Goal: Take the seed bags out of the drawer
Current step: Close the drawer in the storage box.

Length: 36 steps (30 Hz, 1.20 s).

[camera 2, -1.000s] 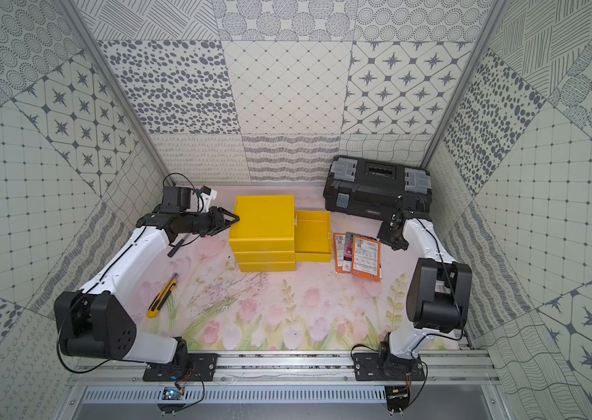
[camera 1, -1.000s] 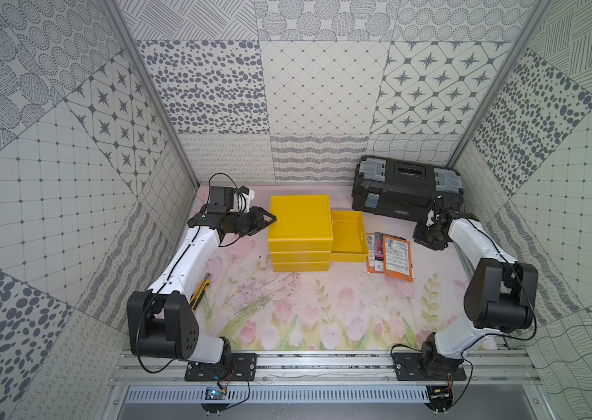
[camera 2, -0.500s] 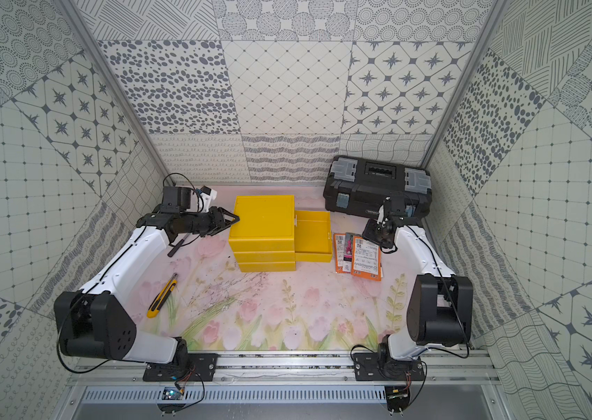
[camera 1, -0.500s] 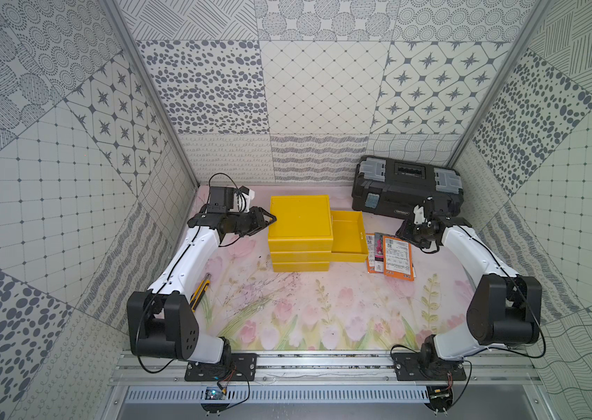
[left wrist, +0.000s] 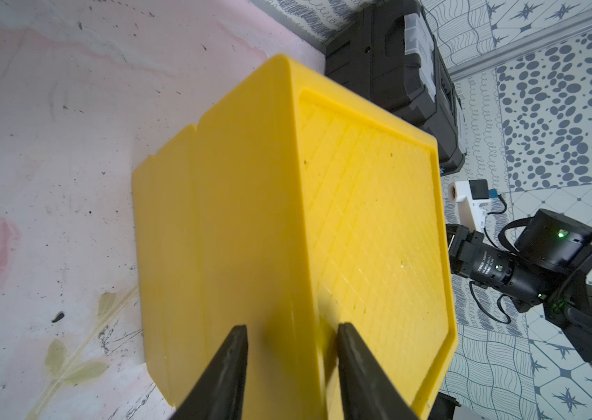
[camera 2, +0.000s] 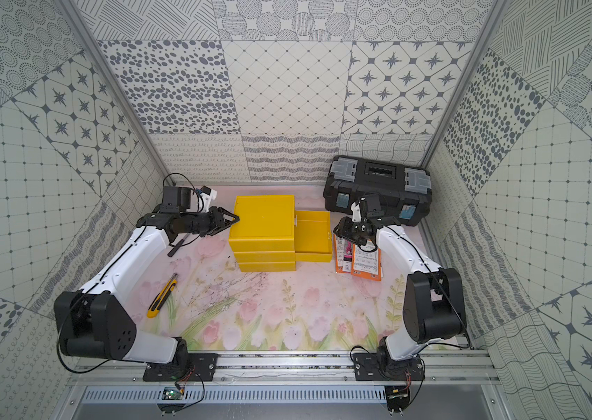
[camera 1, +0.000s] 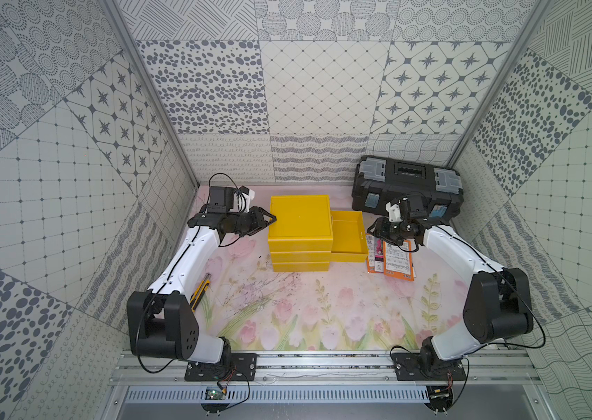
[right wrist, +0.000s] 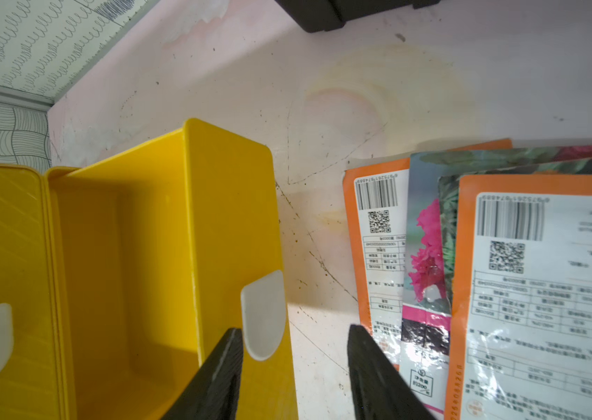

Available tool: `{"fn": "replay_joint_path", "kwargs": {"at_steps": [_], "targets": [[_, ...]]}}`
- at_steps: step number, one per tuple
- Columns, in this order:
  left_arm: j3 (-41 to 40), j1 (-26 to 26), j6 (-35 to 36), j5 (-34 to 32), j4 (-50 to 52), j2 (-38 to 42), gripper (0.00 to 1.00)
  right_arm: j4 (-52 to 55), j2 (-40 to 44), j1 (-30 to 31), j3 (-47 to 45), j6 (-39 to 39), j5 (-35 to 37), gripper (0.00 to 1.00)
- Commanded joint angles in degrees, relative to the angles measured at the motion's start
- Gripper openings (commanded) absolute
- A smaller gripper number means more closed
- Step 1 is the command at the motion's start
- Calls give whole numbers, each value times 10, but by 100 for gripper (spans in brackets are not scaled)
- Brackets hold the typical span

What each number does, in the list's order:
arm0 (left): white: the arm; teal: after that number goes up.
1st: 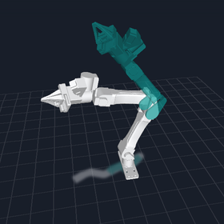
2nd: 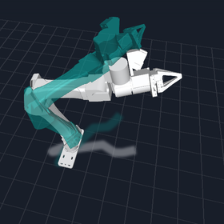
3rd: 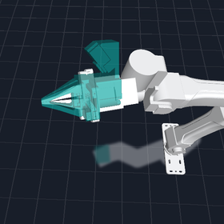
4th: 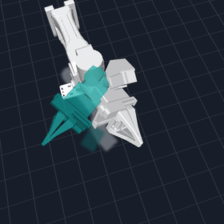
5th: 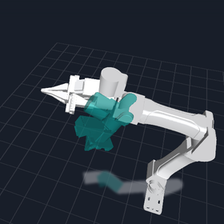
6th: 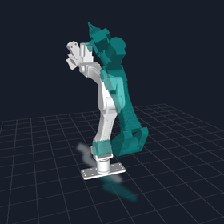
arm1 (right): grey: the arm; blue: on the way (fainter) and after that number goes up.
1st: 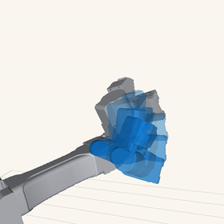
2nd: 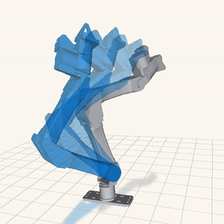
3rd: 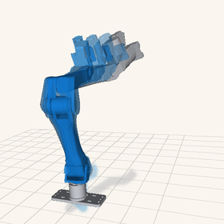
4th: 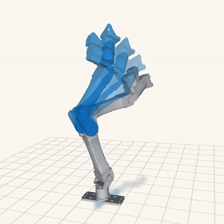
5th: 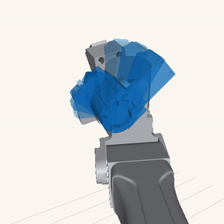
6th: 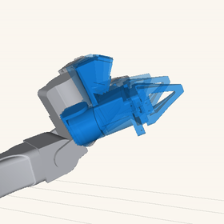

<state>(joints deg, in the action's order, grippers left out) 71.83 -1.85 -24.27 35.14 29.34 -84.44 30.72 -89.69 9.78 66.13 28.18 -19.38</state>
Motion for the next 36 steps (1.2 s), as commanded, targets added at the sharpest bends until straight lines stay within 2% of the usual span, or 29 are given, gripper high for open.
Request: {"fn": "replay_joint_path", "kwargs": {"at_steps": [1, 10, 16, 36], "targets": [[-8, -5, 11, -61, 91, -4, 43, -34, -13, 11, -3, 20, -17, 52], [-8, -5, 11, -60, 91, -5, 43, -41, -30, 35, 6, 32, -19, 52], [-8, -5, 11, -60, 91, -5, 43, -83, -44, 46, 2, 64, -59, 50], [-8, -6, 11, -61, 91, -3, 43, -178, -123, 155, 33, 139, -115, 47]]}}
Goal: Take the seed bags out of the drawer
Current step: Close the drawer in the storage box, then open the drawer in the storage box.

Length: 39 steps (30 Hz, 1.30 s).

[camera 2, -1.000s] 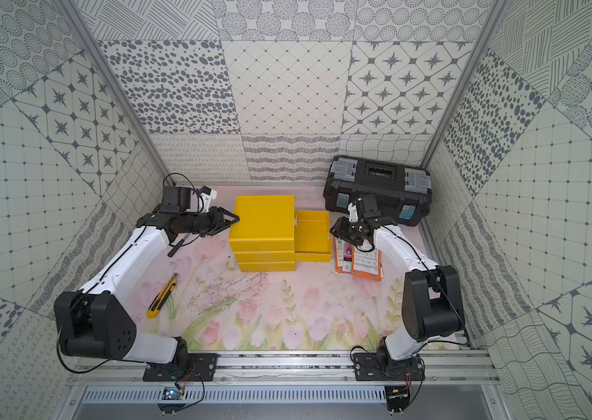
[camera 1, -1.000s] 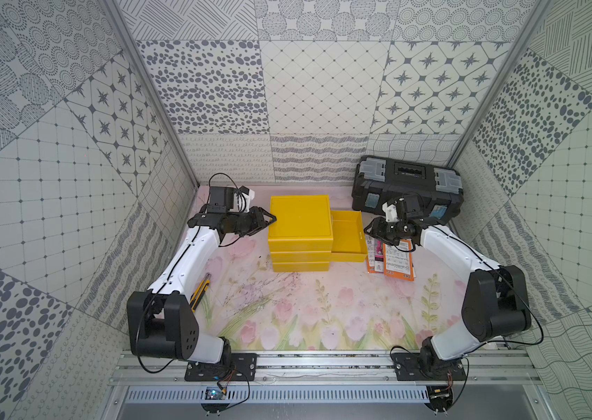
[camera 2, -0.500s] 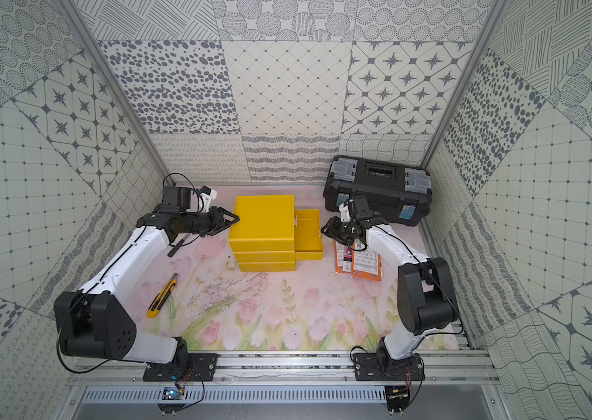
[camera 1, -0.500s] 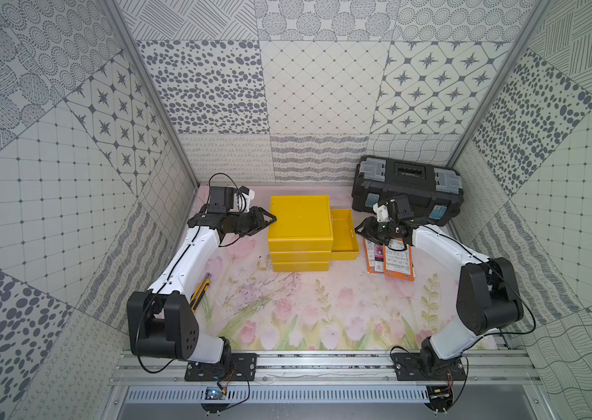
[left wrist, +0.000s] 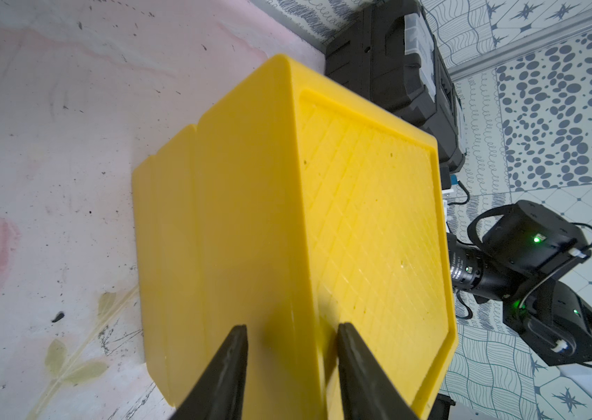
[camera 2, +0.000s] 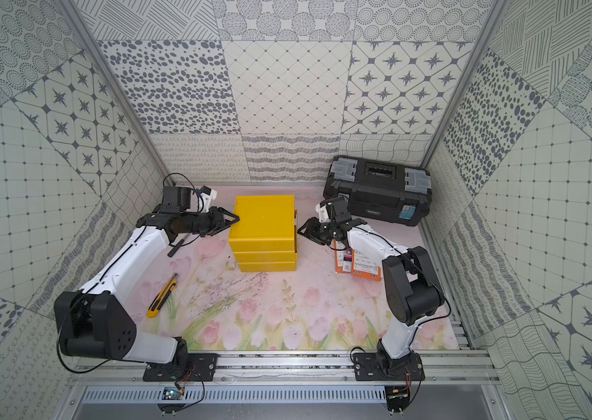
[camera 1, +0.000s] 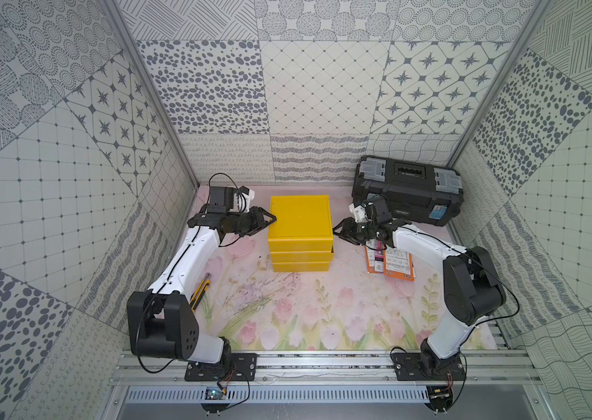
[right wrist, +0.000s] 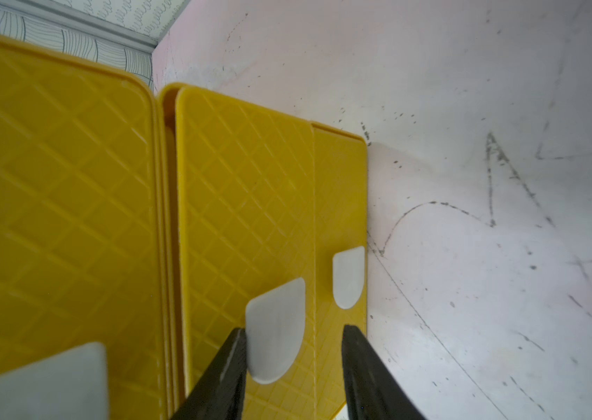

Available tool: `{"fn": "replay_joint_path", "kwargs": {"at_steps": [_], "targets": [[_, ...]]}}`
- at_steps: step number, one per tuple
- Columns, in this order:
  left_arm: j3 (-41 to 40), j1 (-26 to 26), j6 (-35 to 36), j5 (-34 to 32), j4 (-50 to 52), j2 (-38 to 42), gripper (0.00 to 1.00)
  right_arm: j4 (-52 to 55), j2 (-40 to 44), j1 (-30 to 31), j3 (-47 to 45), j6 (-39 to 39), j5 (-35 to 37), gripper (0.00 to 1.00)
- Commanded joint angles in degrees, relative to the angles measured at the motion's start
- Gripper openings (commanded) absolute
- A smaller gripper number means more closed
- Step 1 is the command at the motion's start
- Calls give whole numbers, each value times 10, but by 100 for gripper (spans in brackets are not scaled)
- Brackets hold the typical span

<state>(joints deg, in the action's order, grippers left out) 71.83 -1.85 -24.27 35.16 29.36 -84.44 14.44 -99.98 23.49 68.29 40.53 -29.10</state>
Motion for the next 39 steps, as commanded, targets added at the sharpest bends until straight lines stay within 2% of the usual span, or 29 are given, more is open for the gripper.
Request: {"fn": "replay_joint_path", "kwargs": {"at_steps": [1, 12, 27, 30, 34, 39], "targets": [[-8, -5, 11, -61, 91, -3, 43, -18, -23, 22, 12, 19, -20, 46], [-9, -5, 12, -61, 90, -3, 43, -18, -12, 29, 10, 16, -10, 46], [-8, -6, 11, -61, 91, -2, 43, 31, 105, -54, -18, -12, -3, 51], [-8, -5, 11, -62, 91, -3, 43, 37, 100, -55, -33, -24, 7, 50], [-8, -6, 11, -62, 90, -3, 43, 29, 72, -52, -53, -30, 14, 43], [-8, -6, 11, -62, 91, -4, 43, -2, 20, -28, -52, -19, 5, 42]]}}
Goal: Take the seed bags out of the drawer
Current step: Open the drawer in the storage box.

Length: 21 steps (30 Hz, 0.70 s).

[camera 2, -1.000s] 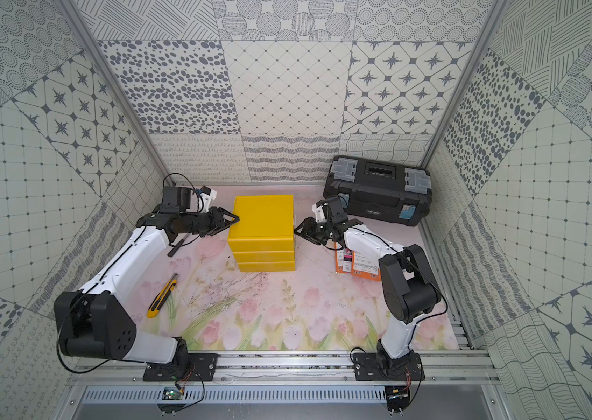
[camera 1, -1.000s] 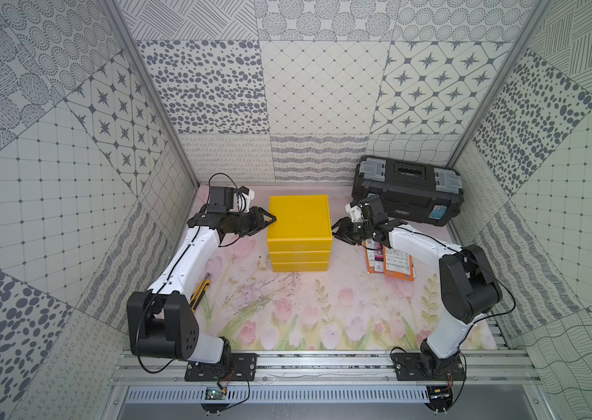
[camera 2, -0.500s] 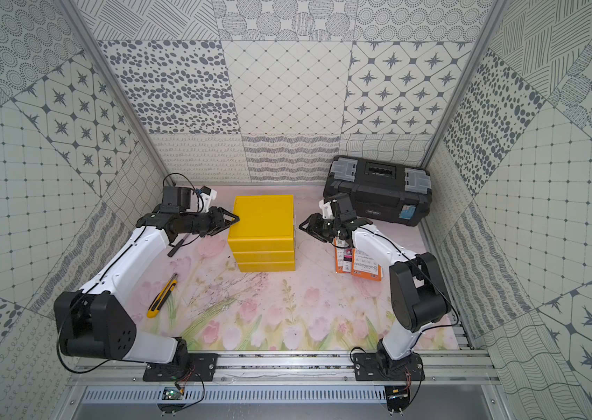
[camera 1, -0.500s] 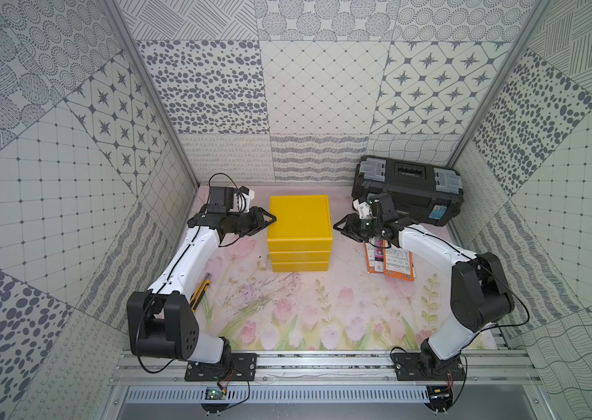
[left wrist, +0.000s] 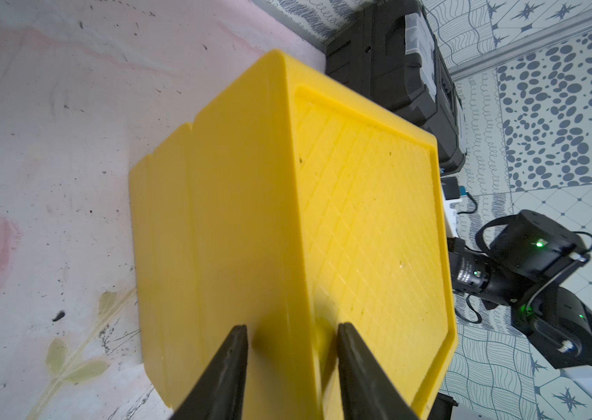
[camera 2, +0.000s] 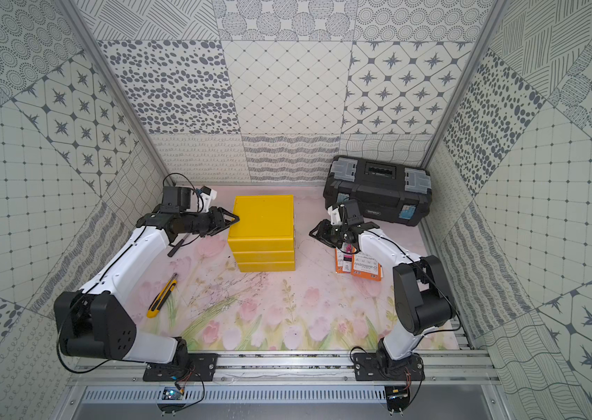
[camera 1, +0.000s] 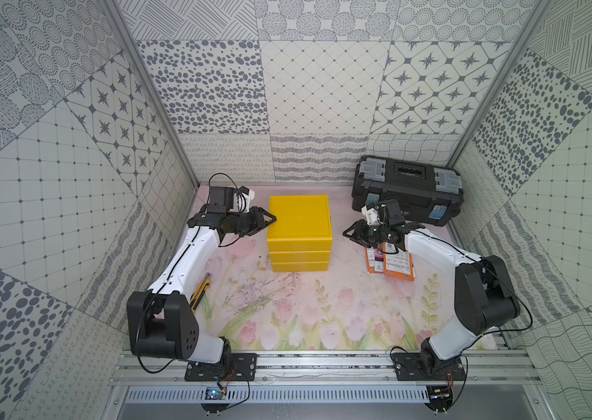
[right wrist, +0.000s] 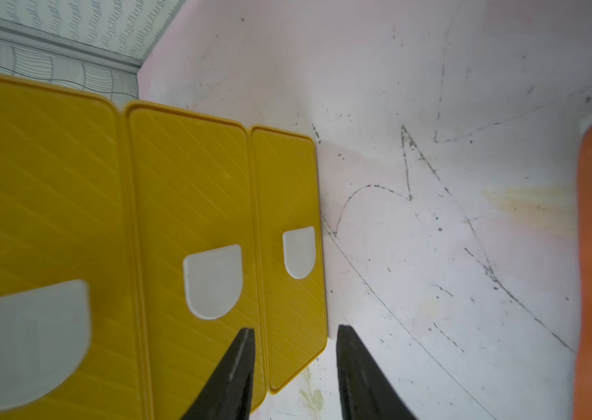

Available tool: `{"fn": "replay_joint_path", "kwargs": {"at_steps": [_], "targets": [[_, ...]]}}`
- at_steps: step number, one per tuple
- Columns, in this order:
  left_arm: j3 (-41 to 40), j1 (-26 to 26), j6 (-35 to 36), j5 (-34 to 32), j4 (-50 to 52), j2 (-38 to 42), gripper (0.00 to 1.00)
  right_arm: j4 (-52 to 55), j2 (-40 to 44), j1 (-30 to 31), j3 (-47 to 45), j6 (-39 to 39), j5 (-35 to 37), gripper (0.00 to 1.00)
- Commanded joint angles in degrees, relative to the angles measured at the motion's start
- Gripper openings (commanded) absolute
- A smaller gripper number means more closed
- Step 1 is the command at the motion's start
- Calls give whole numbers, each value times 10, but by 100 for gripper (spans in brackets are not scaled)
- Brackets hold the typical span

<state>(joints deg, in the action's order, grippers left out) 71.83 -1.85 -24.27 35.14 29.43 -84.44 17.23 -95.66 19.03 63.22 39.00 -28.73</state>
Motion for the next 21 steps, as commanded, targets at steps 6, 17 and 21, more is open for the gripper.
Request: {"fn": "replay_joint_path", "kwargs": {"at_steps": [6, 17, 21], "targets": [[-8, -6, 11, -64, 91, -5, 43, -63, -83, 54, 26, 17, -1, 42], [-8, -6, 12, -61, 91, -7, 43, -95, -134, 61, 53, 40, 2, 43], [-8, -5, 11, -61, 91, -7, 43, -88, -148, 63, 69, 38, 11, 42]]}}
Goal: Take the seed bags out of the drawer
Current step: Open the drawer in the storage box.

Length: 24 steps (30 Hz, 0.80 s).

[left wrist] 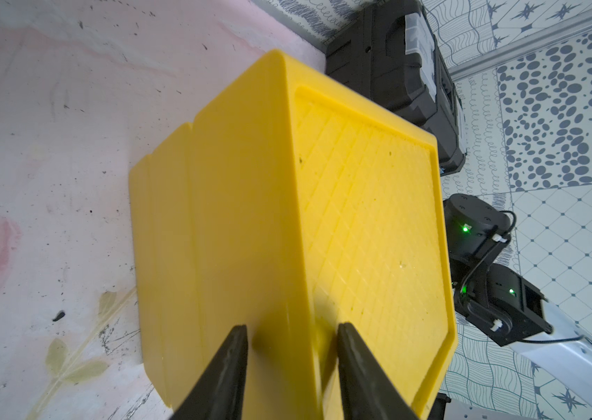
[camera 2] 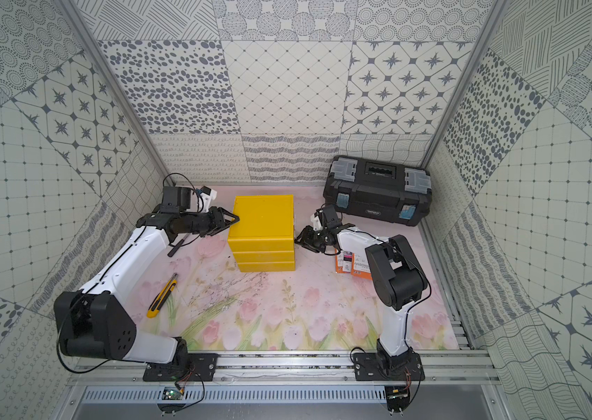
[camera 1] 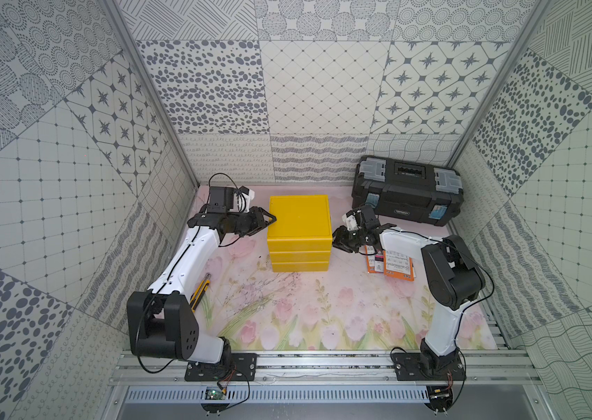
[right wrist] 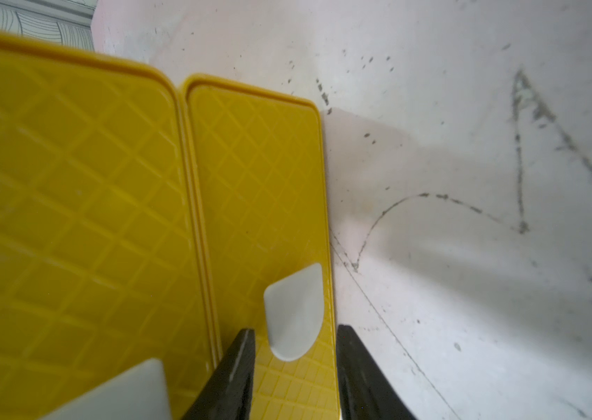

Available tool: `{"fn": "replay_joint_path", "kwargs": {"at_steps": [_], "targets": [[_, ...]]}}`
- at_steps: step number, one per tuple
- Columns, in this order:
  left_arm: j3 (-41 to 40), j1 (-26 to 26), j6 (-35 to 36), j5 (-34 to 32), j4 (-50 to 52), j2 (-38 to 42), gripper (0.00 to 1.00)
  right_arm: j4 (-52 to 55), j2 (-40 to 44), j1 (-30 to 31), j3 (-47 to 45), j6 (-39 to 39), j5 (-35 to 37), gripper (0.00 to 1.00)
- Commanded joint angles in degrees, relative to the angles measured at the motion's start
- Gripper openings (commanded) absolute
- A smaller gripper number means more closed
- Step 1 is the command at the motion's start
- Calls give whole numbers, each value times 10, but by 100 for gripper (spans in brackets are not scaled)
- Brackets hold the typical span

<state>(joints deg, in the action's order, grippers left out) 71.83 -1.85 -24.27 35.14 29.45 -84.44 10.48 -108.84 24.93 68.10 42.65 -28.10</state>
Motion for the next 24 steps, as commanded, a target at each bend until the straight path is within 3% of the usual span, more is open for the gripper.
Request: {"fn": "replay_joint_path", "kwargs": {"at_steps": [1, 8, 20, 24], "targets": [[-8, -6, 12, -61, 90, -8, 43, -15, -20, 4, 25, -1, 9, 41], [-8, -6, 12, -61, 91, -9, 43, 38, -30, 12, 54, -31, 52, 32], [-8, -5, 12, -62, 91, -11, 43, 92, 2, 12, 50, -65, 109, 1], [-8, -5, 12, -62, 90, -10, 43, 122, 21, 11, 56, -83, 134, 0]]}}
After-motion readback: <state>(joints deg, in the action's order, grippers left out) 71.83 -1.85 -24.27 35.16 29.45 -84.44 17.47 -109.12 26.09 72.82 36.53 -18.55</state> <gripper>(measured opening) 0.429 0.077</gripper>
